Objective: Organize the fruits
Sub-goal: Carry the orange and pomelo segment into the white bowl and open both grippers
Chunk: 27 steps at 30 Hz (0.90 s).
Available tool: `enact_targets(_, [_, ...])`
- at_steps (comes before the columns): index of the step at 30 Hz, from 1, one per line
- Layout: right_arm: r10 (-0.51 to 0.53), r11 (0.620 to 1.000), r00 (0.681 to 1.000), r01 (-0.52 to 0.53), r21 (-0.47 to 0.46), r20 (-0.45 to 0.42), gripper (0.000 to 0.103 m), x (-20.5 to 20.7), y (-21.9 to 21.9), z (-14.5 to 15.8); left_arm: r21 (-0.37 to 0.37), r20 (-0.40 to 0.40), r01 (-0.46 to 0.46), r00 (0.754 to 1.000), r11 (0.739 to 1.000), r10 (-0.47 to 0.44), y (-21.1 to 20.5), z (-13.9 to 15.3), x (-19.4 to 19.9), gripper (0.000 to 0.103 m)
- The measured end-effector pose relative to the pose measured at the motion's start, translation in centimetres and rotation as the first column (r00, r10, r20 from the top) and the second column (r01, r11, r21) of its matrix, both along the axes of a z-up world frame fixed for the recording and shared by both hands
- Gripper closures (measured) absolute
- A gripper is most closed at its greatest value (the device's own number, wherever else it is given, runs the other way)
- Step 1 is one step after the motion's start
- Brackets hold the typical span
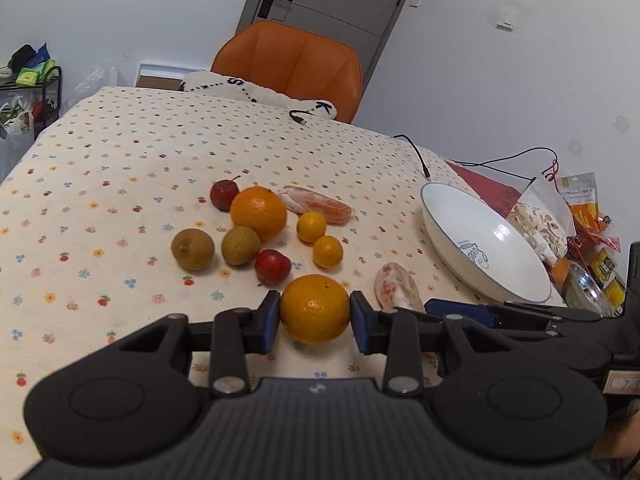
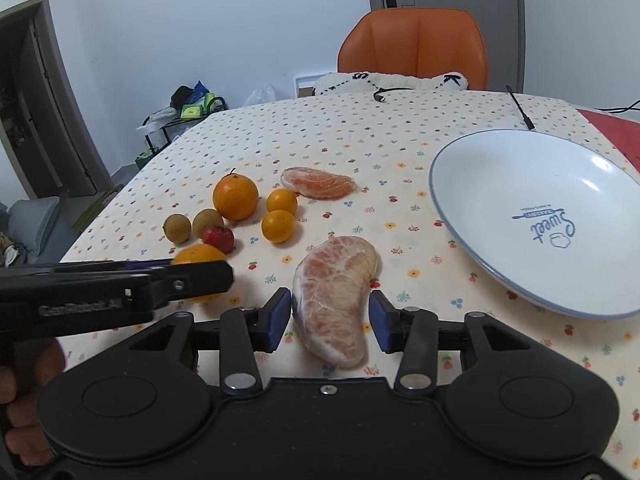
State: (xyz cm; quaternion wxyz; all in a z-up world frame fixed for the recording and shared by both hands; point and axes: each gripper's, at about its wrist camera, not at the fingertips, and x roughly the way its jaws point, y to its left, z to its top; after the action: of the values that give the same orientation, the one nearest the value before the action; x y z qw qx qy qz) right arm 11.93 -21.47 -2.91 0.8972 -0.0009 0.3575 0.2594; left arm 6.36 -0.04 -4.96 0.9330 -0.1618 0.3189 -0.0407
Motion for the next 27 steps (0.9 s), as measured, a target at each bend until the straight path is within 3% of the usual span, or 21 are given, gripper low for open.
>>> enact_targets(3, [-0.001,1.000,1.000,0.001,-0.011,0.013,0.057,0.1,0.6,-0.1,-0.001,0.000,-0.008,1.000,1.000,0.008,0.4,0.1,0.0,0.067])
enact_targets(5, [-0.005,1.000,1.000,0.005,-0.026,0.018,0.066,0.3,0.7,-0.1,-0.001,0.004,-0.008,1.000,1.000,0.008,0.5,0.3,0.1,0.067])
enact_targets(9, [0.004,1.000,1.000,-0.004,0.011,0.002,0.067,0.8,0.0,0.2,-0.008,0.015,-0.009,1.000,1.000,0.009,0.5,0.6,0.2,0.067])
enact_targets(27, [-0.021,0.995,0.996,0.011,0.101,0.092,0.067,0.1,-3.2,3.7,0.009,0.058,0.065,0.996,0.998,-0.066,-2.8,2.0,1.8,0.067])
